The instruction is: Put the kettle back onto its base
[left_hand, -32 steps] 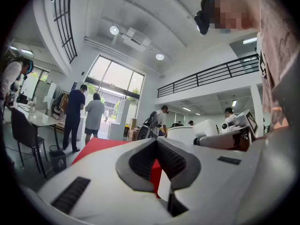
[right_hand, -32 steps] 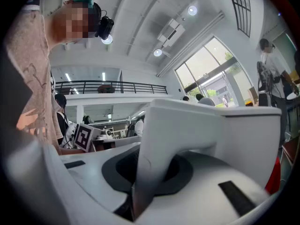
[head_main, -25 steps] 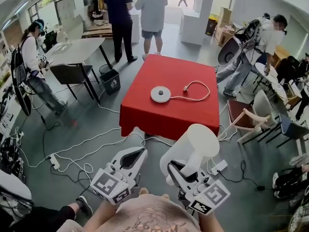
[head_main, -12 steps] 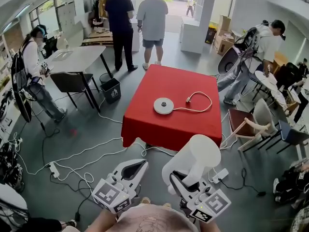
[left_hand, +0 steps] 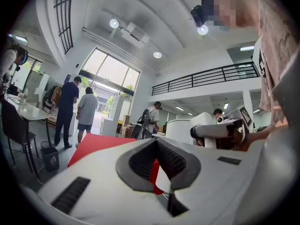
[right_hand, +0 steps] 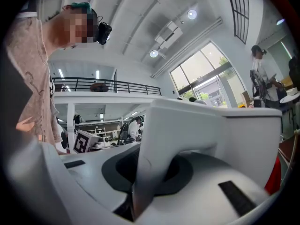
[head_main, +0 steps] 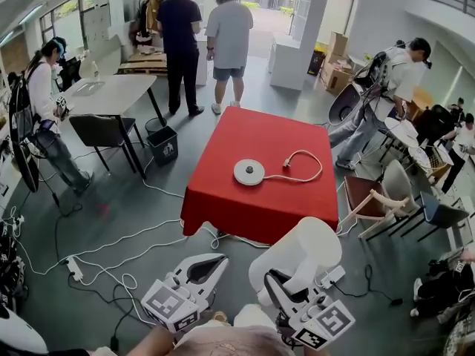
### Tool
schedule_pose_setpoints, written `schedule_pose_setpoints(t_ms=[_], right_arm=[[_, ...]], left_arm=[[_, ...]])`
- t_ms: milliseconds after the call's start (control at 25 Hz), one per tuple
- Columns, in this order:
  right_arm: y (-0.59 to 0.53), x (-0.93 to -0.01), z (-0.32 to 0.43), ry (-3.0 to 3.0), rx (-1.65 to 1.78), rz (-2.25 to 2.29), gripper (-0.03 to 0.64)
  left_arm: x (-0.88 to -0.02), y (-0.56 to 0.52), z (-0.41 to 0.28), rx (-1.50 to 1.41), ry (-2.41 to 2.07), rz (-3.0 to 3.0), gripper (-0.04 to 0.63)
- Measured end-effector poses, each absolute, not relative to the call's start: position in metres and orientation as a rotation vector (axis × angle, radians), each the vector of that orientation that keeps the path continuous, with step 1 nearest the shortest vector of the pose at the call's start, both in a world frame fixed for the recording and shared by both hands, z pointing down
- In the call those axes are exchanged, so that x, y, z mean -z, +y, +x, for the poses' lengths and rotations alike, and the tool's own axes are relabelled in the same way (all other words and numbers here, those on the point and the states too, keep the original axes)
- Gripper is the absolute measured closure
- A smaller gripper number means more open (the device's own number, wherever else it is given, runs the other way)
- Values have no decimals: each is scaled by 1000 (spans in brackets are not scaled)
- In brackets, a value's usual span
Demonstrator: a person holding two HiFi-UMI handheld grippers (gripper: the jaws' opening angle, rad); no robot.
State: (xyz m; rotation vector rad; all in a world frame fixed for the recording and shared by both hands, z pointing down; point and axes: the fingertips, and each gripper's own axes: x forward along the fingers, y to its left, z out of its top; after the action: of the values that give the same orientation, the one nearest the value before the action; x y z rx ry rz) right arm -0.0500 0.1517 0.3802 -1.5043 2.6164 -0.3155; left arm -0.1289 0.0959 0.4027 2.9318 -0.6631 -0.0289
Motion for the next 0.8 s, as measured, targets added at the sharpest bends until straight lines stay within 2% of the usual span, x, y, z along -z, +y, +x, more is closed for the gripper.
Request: schedule_pose_setpoints(t_ms=[800], right_arm=[[103, -386, -35, 2613, 310, -1506, 563]], left_arm=[[-406, 48, -115, 8, -661, 2942, 611]])
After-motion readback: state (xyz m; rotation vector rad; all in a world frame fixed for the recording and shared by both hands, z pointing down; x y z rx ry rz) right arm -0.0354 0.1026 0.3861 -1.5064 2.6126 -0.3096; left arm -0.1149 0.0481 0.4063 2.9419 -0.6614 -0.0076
